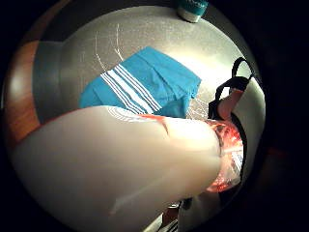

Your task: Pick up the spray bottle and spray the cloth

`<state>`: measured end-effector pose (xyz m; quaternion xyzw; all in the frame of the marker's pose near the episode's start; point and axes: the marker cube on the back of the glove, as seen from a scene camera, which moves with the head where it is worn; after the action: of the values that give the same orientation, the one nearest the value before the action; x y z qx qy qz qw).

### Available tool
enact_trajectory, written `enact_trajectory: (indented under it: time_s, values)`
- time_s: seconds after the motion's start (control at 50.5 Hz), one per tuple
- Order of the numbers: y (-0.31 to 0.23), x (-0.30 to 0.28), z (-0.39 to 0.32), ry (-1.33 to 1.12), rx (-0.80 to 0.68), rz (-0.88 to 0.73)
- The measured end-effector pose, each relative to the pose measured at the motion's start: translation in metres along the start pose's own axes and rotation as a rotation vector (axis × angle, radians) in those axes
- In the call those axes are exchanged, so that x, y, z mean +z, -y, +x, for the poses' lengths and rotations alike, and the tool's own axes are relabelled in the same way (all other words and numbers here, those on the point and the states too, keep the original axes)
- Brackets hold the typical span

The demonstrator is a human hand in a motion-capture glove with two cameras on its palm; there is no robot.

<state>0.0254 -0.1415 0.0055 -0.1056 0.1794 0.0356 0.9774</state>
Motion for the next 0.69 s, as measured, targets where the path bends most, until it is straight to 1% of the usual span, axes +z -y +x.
enact_trajectory:
  time_s: [0.099,0.178,0.238,0.297,0.357,0.416,0.475,0.515,0.594,0.693]
  values:
    - [0.003,0.006,0.003,-0.042,0.055,0.005]
    - [0.006,0.006,-0.002,0.021,0.155,0.026]
    - [0.005,0.008,0.0,0.006,0.137,0.028]
    - [0.005,0.011,0.002,0.0,0.149,0.032]
    - [0.003,0.013,0.006,-0.011,0.1,0.039]
    - [0.004,0.013,0.009,-0.053,0.143,0.036]
    - [0.004,0.007,0.008,-0.036,0.198,0.052]
    - [0.004,-0.002,0.007,0.012,0.228,0.089]
    - [-0.004,-0.035,-0.009,0.258,0.114,0.211]
    - [-0.014,-0.071,-0.017,0.459,0.053,0.351]
